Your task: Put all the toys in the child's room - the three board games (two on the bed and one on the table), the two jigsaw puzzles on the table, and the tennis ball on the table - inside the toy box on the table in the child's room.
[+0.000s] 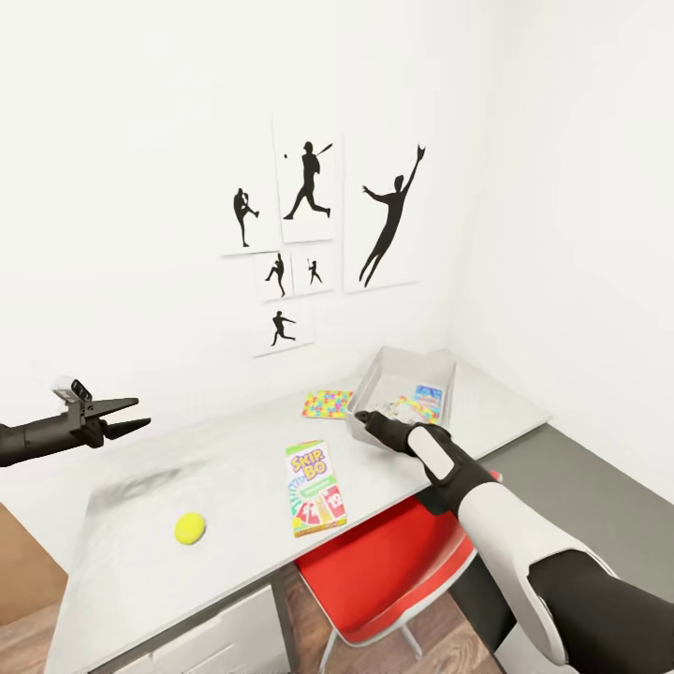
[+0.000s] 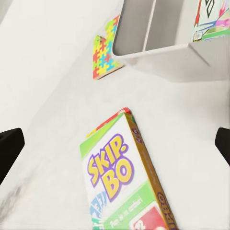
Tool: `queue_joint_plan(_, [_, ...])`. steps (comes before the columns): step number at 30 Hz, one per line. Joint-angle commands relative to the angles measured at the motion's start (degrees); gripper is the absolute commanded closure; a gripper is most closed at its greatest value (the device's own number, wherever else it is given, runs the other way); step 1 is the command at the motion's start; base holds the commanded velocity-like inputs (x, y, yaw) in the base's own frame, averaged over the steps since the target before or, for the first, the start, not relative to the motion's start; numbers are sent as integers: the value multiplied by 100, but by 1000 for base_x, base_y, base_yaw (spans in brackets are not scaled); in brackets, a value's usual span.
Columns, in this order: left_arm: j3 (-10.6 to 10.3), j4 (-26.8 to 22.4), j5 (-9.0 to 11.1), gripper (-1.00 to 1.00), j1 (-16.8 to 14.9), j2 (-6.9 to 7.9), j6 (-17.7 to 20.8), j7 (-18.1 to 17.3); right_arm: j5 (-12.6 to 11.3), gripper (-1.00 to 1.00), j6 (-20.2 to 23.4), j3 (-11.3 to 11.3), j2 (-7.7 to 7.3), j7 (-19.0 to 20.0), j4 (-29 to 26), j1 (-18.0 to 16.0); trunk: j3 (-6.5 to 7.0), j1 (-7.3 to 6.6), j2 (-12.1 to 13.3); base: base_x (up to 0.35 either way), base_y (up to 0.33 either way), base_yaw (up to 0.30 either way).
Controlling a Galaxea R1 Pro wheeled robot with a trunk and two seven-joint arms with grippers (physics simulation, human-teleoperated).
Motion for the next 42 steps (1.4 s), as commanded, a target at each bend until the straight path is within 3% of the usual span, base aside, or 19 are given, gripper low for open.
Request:
queue_joint_plan(1, [-9, 0, 1, -100, -5, 4, 60, -24, -40, -100, 9, 36, 8, -61, -9, -6, -13, 4, -13, -14, 12, 0])
queue_joint_plan(9, [-9, 0, 1, -100, -5, 3, 61, -24, -40, -100, 59, 112, 180, -422, -354, -7, -13, 4, -13, -4, 3, 0])
queue_joint_plan(17, [-7, 0, 1, -100, -5, 6, 61, -24, -41, -100, 346, 606, 293, -977, -699, -7, -13, 4, -13, 0, 0, 0])
queue_joint_plan(42, [-3, 0, 1, -100, -5, 11, 55, -24, -41, -100, 319, 691, 317, -982, -845, 2, -13, 4, -13, 0, 0, 1])
